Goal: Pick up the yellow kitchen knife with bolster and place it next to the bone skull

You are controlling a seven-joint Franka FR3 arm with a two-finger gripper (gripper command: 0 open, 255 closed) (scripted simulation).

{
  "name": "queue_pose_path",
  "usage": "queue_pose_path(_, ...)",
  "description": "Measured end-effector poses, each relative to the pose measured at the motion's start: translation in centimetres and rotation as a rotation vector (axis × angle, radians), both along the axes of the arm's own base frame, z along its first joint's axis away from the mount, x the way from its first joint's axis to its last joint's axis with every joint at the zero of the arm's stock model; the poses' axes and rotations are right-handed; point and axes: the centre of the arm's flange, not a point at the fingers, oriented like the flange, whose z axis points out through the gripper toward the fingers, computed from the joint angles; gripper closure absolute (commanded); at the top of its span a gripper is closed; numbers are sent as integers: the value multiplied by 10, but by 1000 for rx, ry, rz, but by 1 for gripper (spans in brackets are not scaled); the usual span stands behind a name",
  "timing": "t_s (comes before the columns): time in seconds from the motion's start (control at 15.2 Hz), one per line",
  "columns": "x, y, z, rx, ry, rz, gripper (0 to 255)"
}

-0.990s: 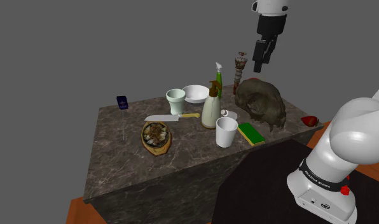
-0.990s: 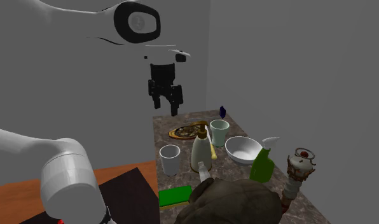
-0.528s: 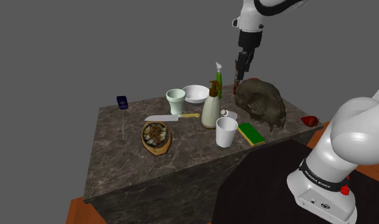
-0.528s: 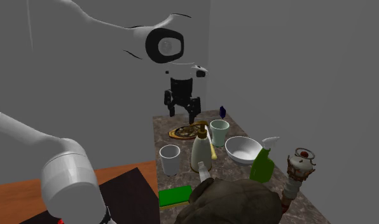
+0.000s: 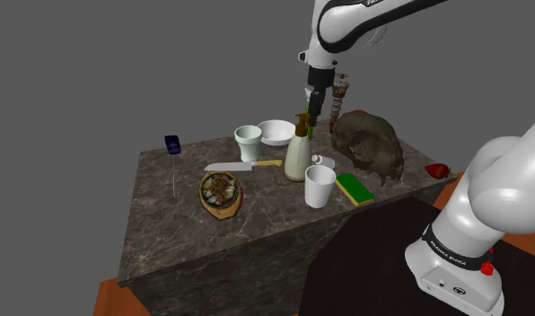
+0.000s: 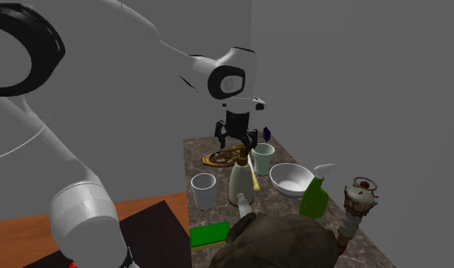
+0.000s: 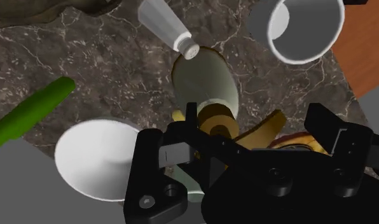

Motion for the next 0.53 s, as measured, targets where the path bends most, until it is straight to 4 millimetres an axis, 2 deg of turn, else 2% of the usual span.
queue_pose_path(0.53, 85, 20, -61, 68, -5, 168, 0)
